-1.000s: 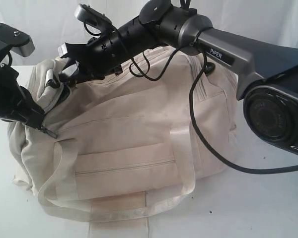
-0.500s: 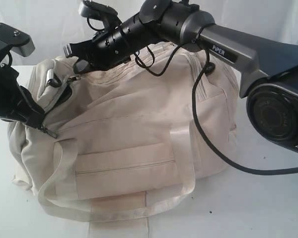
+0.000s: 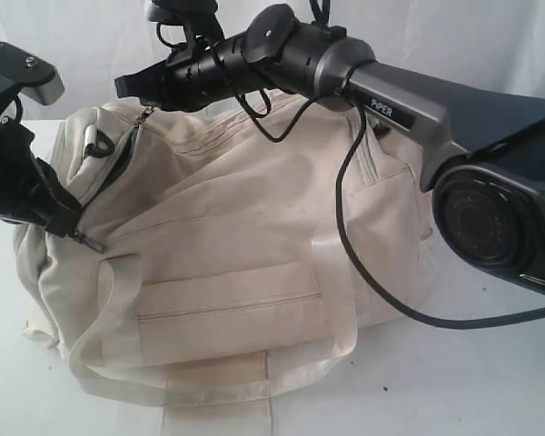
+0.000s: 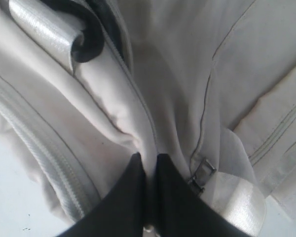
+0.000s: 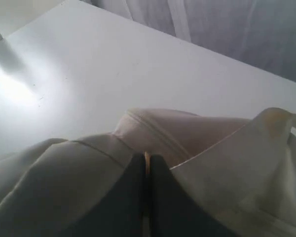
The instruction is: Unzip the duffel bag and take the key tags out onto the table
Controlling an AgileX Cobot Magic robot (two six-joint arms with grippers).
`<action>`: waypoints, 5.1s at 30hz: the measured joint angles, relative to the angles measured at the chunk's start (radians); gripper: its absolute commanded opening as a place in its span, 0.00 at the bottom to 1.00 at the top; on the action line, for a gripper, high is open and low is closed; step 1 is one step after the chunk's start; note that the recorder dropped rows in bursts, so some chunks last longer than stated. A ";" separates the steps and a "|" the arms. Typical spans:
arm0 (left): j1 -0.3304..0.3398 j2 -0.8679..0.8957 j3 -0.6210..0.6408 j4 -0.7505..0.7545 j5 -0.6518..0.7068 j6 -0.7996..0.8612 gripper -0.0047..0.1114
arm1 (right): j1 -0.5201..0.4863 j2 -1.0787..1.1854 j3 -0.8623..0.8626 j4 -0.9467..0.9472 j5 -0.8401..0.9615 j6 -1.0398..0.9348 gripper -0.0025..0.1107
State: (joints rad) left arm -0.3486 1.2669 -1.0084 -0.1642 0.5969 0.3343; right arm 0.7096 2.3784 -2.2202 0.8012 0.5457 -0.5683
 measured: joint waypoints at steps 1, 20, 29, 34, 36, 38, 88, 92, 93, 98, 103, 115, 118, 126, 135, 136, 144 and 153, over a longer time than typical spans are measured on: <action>0.000 0.000 0.000 0.000 0.004 0.000 0.04 | 0.004 0.002 0.000 -0.010 -0.013 0.000 0.02; 0.000 0.000 0.000 0.004 0.036 -0.012 0.04 | 0.012 0.002 0.000 -0.183 -0.077 0.000 0.02; 0.000 0.000 0.000 0.004 0.046 -0.012 0.04 | 0.010 -0.047 0.000 -0.247 0.012 0.008 0.02; 0.000 0.000 0.000 0.004 0.052 -0.012 0.04 | 0.004 -0.050 0.000 -0.263 0.051 0.008 0.02; 0.000 0.000 0.000 0.004 0.052 -0.012 0.04 | -0.002 -0.051 0.000 -0.265 0.067 0.008 0.02; 0.000 0.000 0.000 0.004 0.052 -0.012 0.04 | -0.008 -0.053 0.000 -0.265 0.087 0.008 0.02; 0.000 0.000 0.000 -0.004 0.042 -0.012 0.04 | -0.250 -0.077 0.000 0.227 0.502 -0.254 0.02; 0.000 0.000 0.000 -0.024 0.028 -0.012 0.04 | -0.250 -0.077 0.000 0.227 0.509 -0.254 0.02; 0.000 0.000 0.000 -0.037 0.019 -0.012 0.04 | -0.250 -0.077 0.000 0.227 0.509 -0.254 0.02; 0.000 -0.002 0.000 -0.082 -0.007 -0.012 0.04 | -0.240 -0.075 0.000 0.227 0.505 -0.250 0.02; 0.000 -0.014 0.000 -0.082 -0.008 -0.012 0.04 | -0.204 -0.061 0.000 0.227 0.497 -0.243 0.02; 0.000 -0.030 0.000 -0.162 0.039 0.022 0.27 | -0.100 -0.032 0.000 0.227 0.495 -0.237 0.02; 0.000 -0.034 0.000 -0.175 0.059 0.026 0.36 | -0.096 -0.032 0.000 0.225 0.495 -0.237 0.02; 0.000 -0.037 0.002 -0.143 0.042 -0.017 0.68 | -0.092 -0.032 0.000 0.221 0.495 -0.237 0.02; 0.000 -0.037 -0.036 0.001 -0.026 -0.197 0.68 | -0.092 -0.032 0.000 0.210 0.495 -0.237 0.02; 0.000 -0.037 -0.048 0.023 -0.031 -0.214 0.68 | -0.092 -0.032 0.000 0.210 0.495 -0.237 0.02; 0.000 0.043 -0.135 0.081 -0.092 -0.265 0.68 | -0.092 -0.032 0.000 0.210 0.495 -0.237 0.02; 0.000 0.236 -0.187 0.085 -0.121 -0.269 0.39 | -0.092 -0.032 0.000 0.207 0.469 -0.237 0.02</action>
State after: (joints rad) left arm -0.3486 1.5026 -1.1951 -0.0790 0.4763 0.0652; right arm 0.6172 2.3466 -2.2202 1.0077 1.0143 -0.8057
